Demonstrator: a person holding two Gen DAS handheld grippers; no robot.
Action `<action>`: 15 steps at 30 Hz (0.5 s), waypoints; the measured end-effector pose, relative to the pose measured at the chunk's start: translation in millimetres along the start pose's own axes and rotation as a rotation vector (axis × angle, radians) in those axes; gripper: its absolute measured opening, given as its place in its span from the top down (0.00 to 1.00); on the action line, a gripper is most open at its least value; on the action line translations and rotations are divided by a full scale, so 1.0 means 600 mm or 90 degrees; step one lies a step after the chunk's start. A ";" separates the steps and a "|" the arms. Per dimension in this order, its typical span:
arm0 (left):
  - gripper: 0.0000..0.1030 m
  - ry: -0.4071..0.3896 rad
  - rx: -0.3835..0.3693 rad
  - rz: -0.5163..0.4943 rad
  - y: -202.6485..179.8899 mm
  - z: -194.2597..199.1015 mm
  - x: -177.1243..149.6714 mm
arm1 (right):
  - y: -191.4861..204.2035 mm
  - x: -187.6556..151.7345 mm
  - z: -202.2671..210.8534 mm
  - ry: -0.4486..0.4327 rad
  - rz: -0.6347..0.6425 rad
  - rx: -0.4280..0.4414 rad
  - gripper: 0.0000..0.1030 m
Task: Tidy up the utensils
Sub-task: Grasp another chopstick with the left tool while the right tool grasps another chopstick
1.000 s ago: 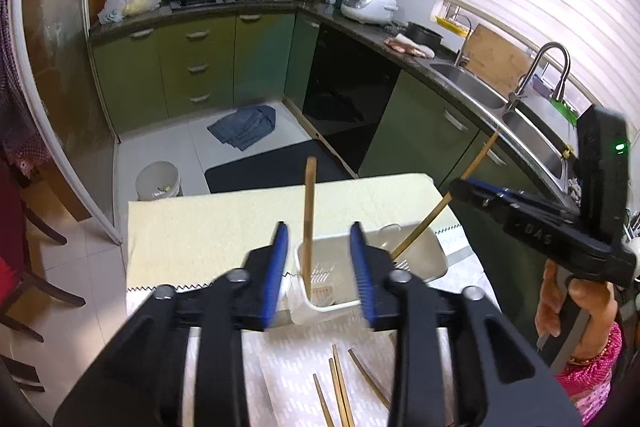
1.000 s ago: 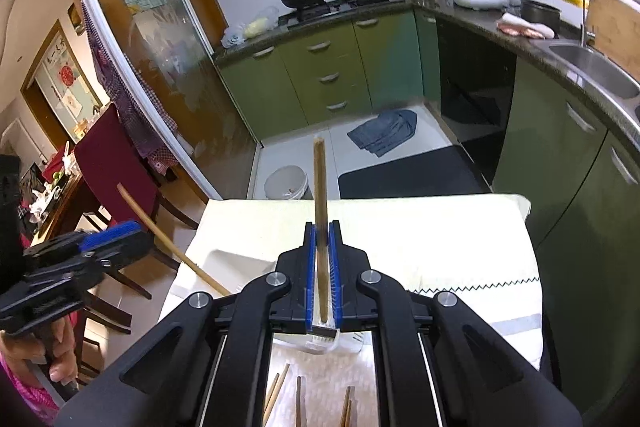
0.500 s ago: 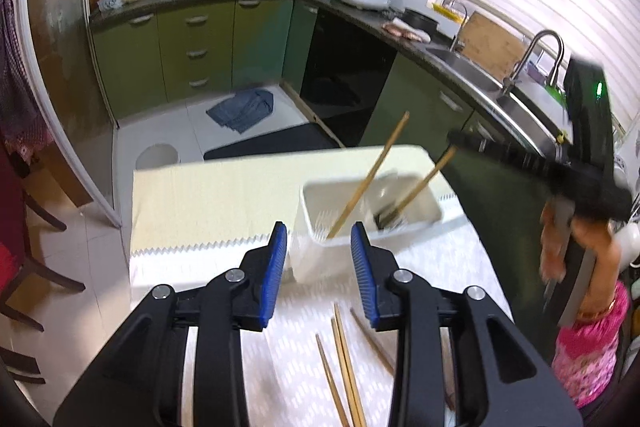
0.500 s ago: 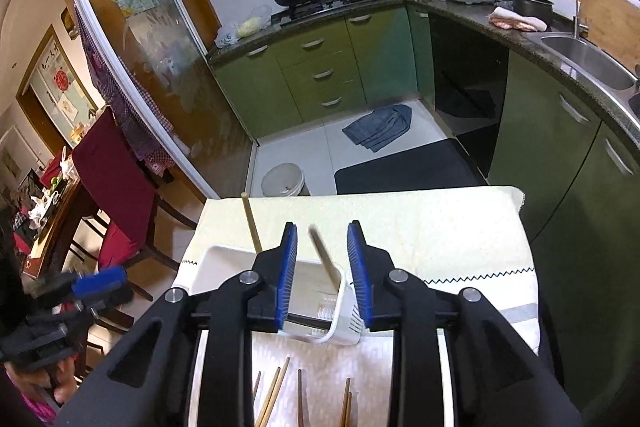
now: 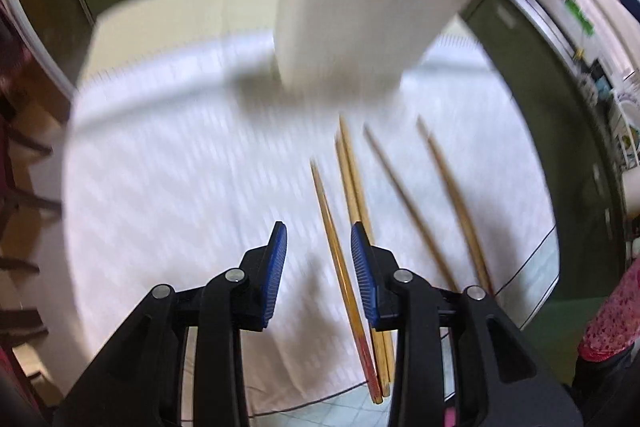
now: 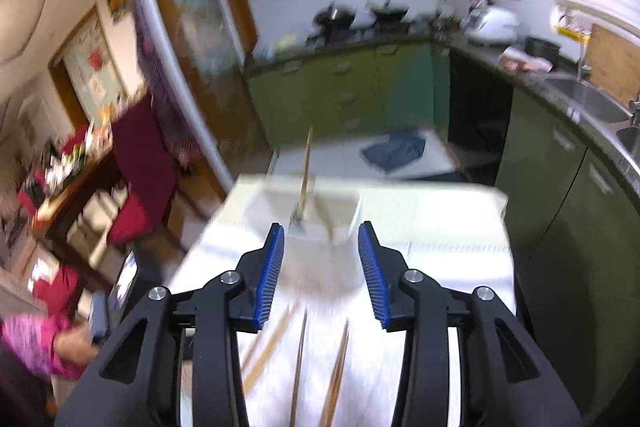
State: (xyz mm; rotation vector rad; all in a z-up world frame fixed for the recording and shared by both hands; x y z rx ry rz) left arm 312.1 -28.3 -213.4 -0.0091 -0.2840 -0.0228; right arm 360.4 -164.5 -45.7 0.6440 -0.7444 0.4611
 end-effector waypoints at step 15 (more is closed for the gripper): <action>0.77 0.062 0.071 -0.009 -0.053 -0.064 0.004 | -0.038 -0.210 -0.105 0.184 -0.016 -0.016 0.62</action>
Point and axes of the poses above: each gripper's, at about its wrist camera, not at the fingertips, and z roughly against the way its jaws point, y to its left, x to its top, the point moved 8 cm from there along -z, roughly the way its jaws point, and after that the axes turned 13 degrees about x, right-handed, at the moved point
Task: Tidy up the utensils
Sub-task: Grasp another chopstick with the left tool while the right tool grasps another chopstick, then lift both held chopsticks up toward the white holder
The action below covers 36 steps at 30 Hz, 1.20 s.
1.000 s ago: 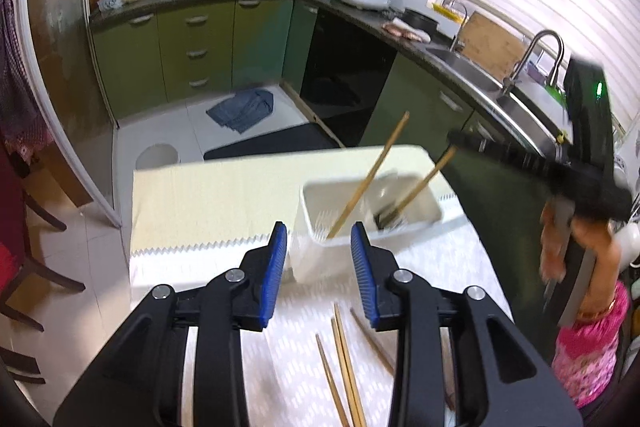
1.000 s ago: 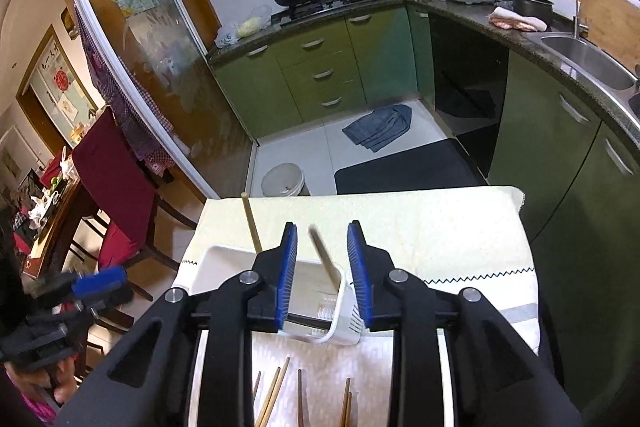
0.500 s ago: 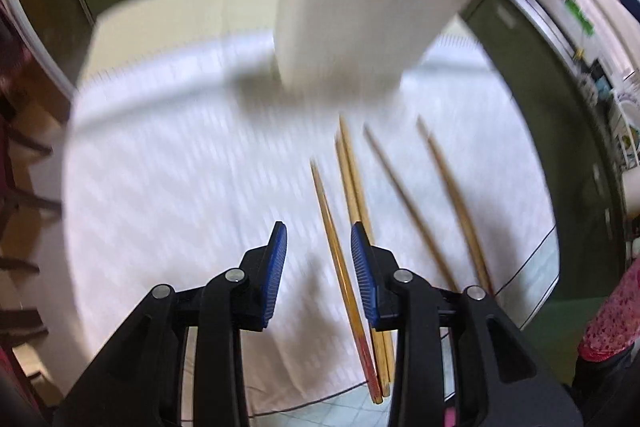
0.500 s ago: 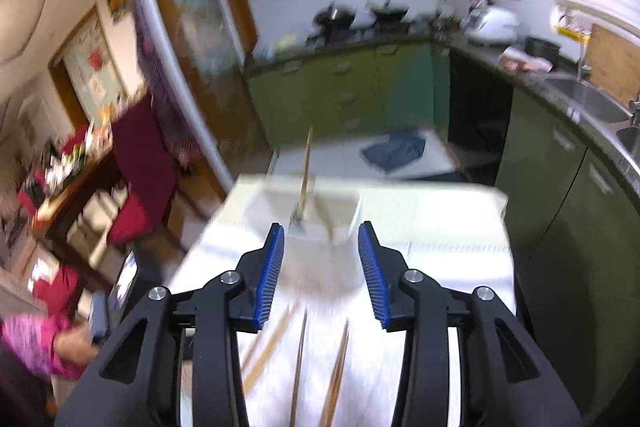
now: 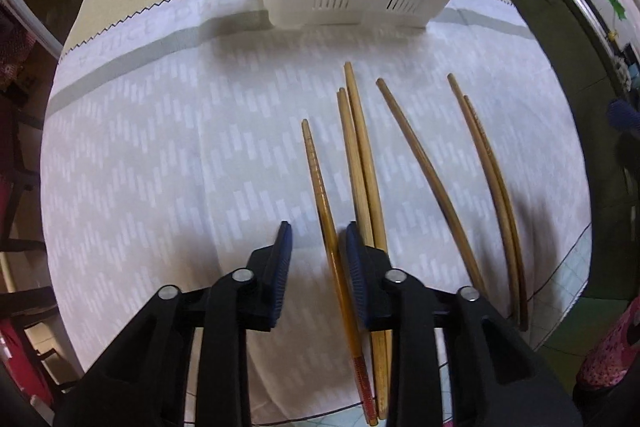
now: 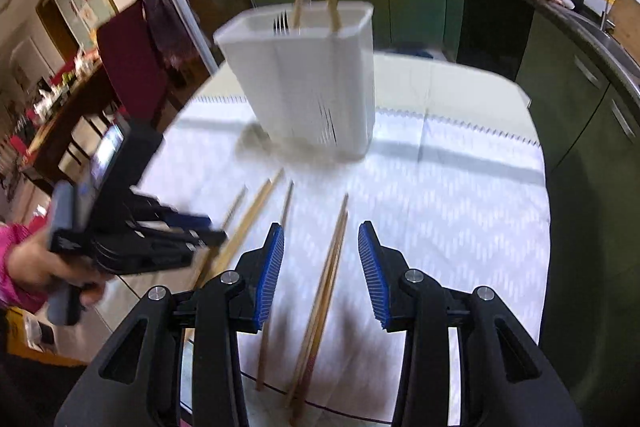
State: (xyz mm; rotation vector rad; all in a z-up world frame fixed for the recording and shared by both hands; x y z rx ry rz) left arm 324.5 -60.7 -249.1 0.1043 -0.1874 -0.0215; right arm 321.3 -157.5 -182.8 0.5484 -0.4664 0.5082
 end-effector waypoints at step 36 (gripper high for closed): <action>0.94 0.006 -0.016 -0.013 0.066 -0.003 -0.017 | 0.042 0.012 -0.228 0.183 0.024 -0.009 0.94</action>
Point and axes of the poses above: each gripper's, at about its wrist camera, not at the fingertips, and z roughly against the way its jaws point, y to its left, x to its top, the point moved 8 cm from there along -z, roughly the way its jaws point, and after that the axes turned 13 degrees about x, right-handed, at the moved point
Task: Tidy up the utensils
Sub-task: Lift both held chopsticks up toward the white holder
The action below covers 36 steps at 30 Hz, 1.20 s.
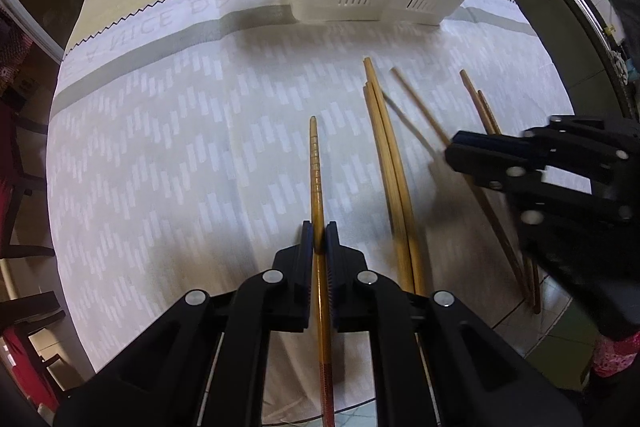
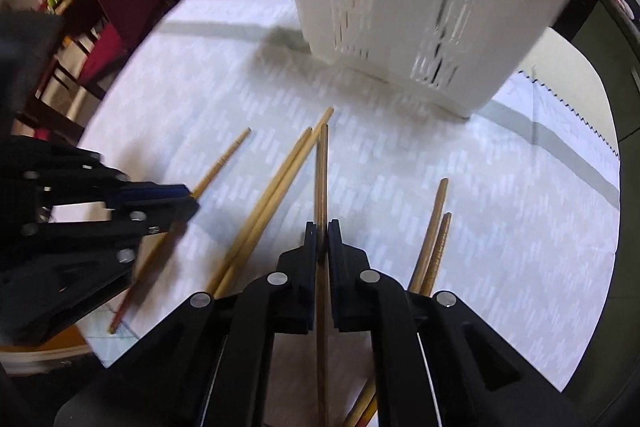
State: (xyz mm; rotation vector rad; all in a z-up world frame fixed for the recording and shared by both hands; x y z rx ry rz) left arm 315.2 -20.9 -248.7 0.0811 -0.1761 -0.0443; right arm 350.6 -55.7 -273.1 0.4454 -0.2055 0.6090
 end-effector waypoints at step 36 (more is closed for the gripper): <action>0.94 -0.251 -0.034 -0.015 0.020 0.269 -0.032 | 0.036 -0.085 0.274 -0.261 0.012 0.063 0.94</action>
Point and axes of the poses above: each gripper's, at about its wrist camera, not at the fingertips, and z roughly against the way its jaws point, y to its left, x to its top, the point moved 8 cm from there along -z, roughly the way its jaws point, and after that the axes turned 13 degrees about x, right-handed, at the moved point
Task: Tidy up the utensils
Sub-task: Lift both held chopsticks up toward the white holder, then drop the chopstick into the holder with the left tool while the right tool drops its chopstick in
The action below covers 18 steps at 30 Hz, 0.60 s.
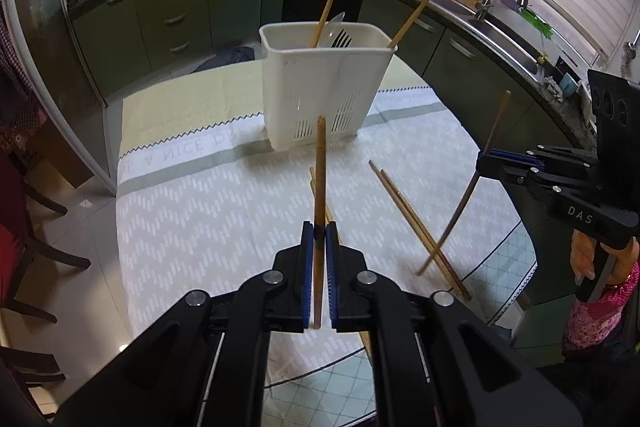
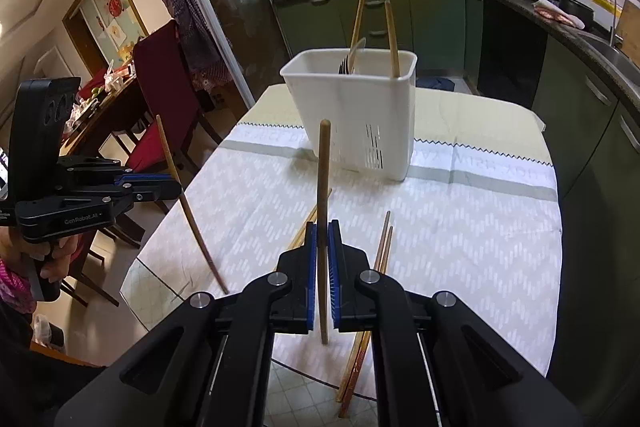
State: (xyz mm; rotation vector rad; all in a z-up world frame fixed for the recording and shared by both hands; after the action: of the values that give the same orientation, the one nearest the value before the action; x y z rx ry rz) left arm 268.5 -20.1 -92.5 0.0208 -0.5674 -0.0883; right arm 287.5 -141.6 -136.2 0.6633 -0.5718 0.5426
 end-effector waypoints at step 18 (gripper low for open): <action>0.94 -0.065 -0.010 -0.009 -0.009 0.056 0.089 | 0.023 0.058 0.059 -0.042 0.029 0.005 0.94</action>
State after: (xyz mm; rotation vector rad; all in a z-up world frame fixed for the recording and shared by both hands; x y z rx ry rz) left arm 295.1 -30.1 -35.7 0.0044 -0.6679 -0.1077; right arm 293.1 -147.5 -85.1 0.6790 -0.6485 0.5666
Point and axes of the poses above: each gripper's, at about its wrist camera, not at the fingertips, and z roughly against the way its jaws point, y to its left, x to its top, the point moved 8 cm from there along -z, roughly the way its jaws point, and after that the axes turned 13 degrees about x, right-handed, at the moved point
